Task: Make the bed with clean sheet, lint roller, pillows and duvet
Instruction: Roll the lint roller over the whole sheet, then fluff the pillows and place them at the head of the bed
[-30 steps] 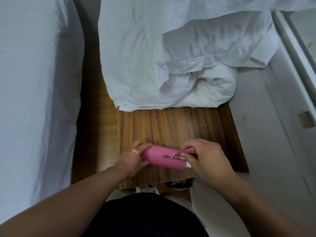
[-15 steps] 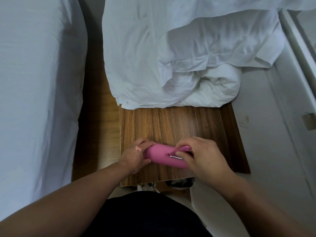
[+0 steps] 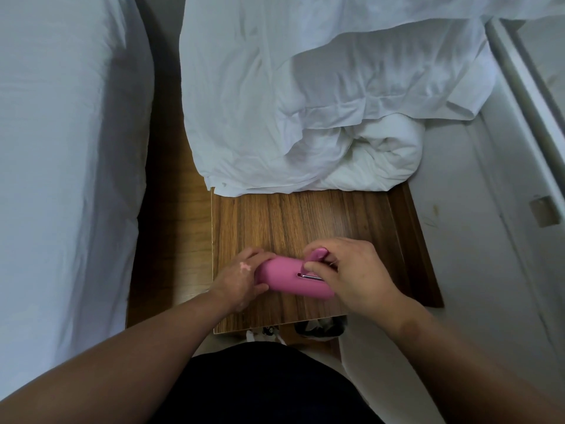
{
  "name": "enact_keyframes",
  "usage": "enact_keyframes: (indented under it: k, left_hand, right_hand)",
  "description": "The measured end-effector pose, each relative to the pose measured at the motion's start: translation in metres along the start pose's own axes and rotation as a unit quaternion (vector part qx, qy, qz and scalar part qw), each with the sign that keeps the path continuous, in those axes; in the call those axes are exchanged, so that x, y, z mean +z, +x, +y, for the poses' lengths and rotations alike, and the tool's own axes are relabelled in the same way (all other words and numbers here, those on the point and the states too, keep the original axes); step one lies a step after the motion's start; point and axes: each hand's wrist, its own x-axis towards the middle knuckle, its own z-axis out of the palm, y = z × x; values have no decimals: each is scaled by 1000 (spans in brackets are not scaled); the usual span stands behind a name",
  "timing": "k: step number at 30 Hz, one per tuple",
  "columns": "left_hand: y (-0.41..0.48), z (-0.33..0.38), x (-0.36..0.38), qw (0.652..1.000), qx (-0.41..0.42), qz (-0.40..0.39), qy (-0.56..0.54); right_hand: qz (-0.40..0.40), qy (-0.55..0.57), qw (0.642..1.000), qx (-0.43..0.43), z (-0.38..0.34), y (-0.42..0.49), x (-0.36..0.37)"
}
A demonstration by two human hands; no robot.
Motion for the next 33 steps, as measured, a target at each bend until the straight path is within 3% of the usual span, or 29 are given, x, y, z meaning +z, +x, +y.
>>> enact_keyframes:
  k: [3, 7, 11, 18, 23, 29, 33]
  left_hand:
    - [0, 0, -2, 1000, 2, -4, 11]
    - [1, 2, -5, 1000, 3, -12, 16]
    - [4, 5, -8, 999, 0, -22, 35]
    - [6, 15, -11, 998, -33, -28, 53]
    - [8, 21, -16, 996, -46, -51, 58]
    - [13, 13, -36, 991, 5, -115, 73]
    - [20, -17, -72, 992, 14, -120, 33]
  right_hand:
    - [-44, 14, 993, 109, 30, -13, -7]
    - [-13, -11, 971, 238, 84, -46, 19]
    - [34, 84, 964, 252, 95, -50, 59]
    - [145, 195, 913, 329, 93, -38, 94]
    - [138, 195, 908, 343, 97, -34, 92]
    - [129, 216, 898, 362, 85, -46, 87]
    - [175, 188, 884, 391, 57, -53, 65]
